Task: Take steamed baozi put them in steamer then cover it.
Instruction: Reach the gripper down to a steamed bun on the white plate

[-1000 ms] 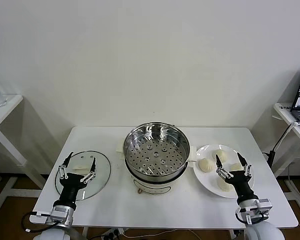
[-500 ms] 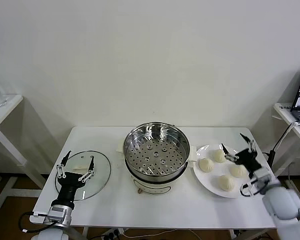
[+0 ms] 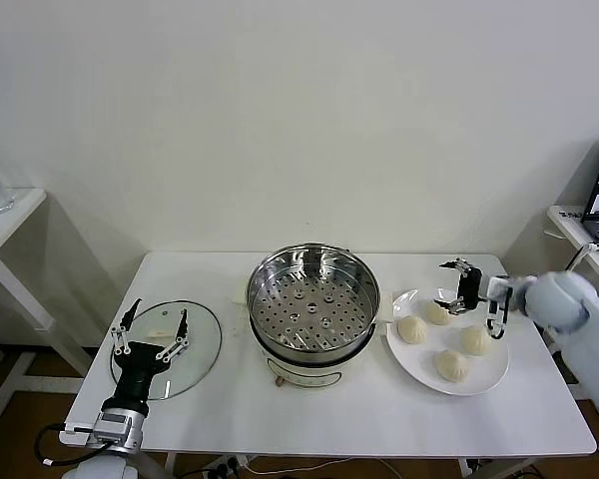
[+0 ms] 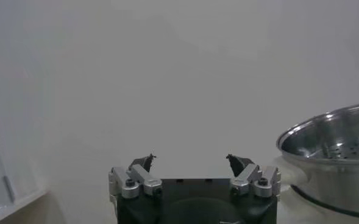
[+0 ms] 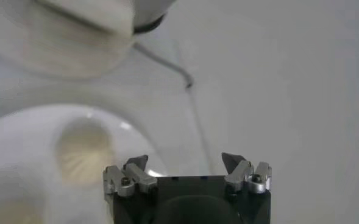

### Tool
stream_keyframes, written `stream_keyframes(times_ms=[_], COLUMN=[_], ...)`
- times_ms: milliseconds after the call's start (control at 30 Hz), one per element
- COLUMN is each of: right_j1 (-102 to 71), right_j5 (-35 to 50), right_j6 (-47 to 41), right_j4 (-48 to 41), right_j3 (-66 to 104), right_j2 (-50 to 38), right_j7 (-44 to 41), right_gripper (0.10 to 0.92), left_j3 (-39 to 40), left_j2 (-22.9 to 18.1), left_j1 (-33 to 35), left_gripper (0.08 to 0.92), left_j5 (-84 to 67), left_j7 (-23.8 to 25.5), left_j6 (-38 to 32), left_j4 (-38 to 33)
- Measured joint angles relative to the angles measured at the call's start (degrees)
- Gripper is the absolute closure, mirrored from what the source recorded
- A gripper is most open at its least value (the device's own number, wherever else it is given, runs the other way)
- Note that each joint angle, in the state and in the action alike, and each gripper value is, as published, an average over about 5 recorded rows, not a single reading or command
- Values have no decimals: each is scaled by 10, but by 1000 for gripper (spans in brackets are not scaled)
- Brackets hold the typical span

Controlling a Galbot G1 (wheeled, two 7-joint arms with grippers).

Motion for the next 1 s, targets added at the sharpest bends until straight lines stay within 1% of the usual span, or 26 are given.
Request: stream_keyframes(times_ms=[167, 400, 1000], right_j1=[80, 131, 143], right_j5=[-15, -34, -85], right_j6=[-5, -11, -12], right_j4=[-51, -109, -215], right_j3=[-89, -155, -181], right_j2=[16, 43, 114], right_j7=[-58, -97, -88], right_gripper=[203, 203, 203], left_j3=[-5, -13, -19], left_j2=[-2, -3, -6], left_j1=[-3, -4, -4], left_gripper=[177, 177, 177], left_j5=[-2, -8, -10], left_j7=[0, 0, 2], left_j6=[3, 5, 5], left_j4=[1, 1, 2])
